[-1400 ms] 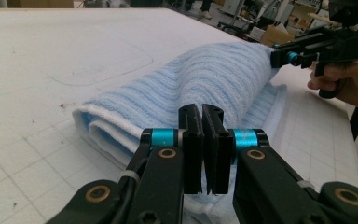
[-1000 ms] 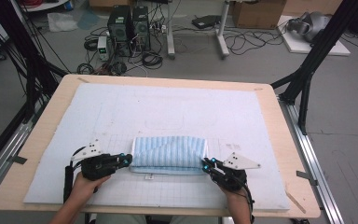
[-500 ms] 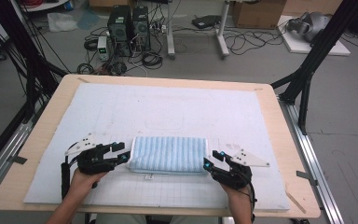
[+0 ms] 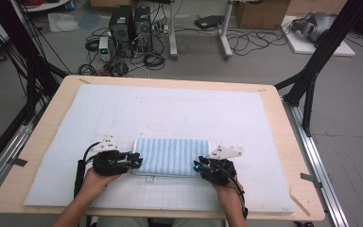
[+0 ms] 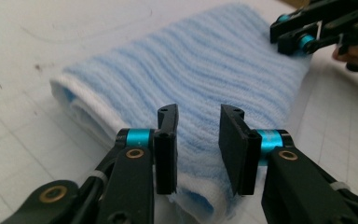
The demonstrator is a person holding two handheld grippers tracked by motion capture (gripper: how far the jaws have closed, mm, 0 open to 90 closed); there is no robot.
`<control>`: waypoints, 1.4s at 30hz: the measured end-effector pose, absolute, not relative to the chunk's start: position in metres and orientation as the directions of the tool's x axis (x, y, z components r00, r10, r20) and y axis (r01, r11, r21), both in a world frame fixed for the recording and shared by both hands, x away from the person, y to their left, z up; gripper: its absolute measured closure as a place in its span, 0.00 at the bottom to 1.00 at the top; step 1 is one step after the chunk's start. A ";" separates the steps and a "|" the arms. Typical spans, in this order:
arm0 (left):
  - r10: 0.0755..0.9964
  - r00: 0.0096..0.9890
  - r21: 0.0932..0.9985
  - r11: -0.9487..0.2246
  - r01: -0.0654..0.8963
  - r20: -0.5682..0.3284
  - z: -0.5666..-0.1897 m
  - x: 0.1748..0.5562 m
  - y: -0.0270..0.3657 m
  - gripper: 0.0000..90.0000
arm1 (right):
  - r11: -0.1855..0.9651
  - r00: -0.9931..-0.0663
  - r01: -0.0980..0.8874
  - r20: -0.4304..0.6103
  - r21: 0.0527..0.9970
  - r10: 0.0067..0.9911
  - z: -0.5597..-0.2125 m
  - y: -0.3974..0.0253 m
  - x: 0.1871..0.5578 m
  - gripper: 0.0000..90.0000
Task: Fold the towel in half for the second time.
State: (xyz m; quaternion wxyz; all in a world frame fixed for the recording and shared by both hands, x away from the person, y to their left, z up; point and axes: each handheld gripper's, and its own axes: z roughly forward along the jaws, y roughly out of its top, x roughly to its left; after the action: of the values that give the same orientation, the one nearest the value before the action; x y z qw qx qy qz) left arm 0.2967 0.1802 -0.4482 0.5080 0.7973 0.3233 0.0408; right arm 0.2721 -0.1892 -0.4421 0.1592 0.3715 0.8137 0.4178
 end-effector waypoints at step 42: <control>0.692 0.673 0.878 -0.121 0.464 -0.260 -0.438 0.345 0.190 0.58 | 0.265 -0.564 0.474 0.058 0.840 0.824 -0.431 -0.215 0.312 0.65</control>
State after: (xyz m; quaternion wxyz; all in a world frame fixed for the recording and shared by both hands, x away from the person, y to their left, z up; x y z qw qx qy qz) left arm 0.3453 0.1902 -0.4383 0.5362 0.7410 0.3899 0.1066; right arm 0.3119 -0.2152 -0.4306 0.2008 0.4218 0.7695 0.4354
